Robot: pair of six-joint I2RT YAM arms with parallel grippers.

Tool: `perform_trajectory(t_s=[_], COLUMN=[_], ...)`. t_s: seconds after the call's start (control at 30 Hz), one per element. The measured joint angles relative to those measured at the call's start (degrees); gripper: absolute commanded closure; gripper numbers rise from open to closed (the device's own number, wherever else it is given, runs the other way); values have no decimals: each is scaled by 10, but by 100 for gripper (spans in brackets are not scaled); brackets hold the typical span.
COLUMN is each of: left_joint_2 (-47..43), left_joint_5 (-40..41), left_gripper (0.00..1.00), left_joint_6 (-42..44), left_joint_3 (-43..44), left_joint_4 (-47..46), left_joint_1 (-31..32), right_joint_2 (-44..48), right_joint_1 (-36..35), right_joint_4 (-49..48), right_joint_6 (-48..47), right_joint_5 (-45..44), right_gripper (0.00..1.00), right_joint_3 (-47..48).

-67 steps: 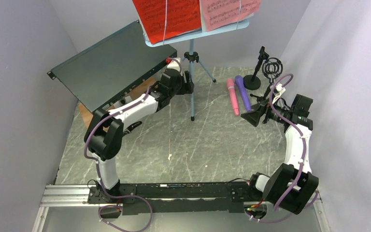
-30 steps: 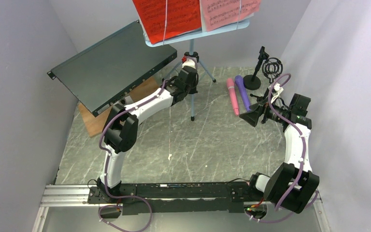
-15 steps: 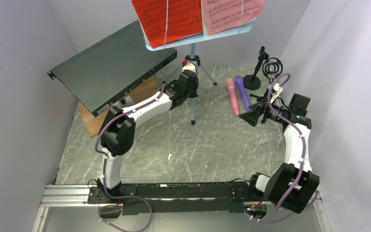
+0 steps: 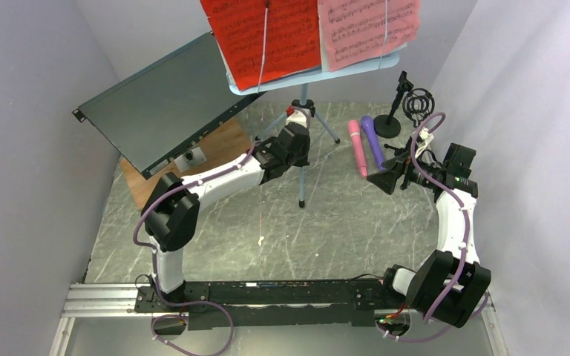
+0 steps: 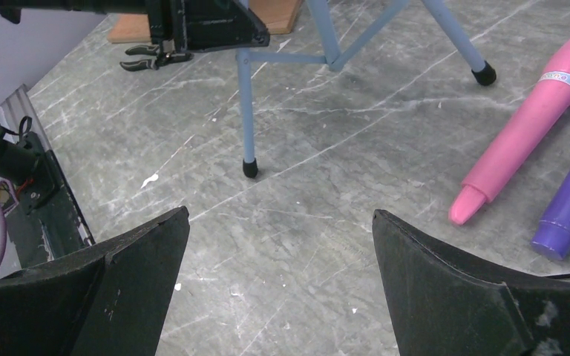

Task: Pack up the instrument practice props
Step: Move the music stand to the center of the board.

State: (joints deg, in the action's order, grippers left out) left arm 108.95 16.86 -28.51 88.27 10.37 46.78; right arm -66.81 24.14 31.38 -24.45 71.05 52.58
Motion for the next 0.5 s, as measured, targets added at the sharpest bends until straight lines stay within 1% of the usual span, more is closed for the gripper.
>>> perform_trajectory(t_s=[0.27, 0.37, 0.4, 0.5], left_joint_2=[-37, -48, -49, -50], left_joint_5=[12, 14, 15, 16], left_gripper=[98, 95, 92, 74], left_joint_6=[-16, -23, -25, -27], left_joint_3=[-44, -56, -57, -58], left_joint_4=[3, 5, 7, 8], left_joint_1=[47, 61, 64, 68], right_joint_2=[0, 0, 0, 0], right_joint_1=[-1, -1, -1, -1], right_joint_4=[0, 0, 0, 0], right_joint_6=[0, 0, 0, 0], right_joint_5=[0, 0, 0, 0], right_gripper=[4, 4, 4, 4], right_joint_3=[0, 0, 0, 0])
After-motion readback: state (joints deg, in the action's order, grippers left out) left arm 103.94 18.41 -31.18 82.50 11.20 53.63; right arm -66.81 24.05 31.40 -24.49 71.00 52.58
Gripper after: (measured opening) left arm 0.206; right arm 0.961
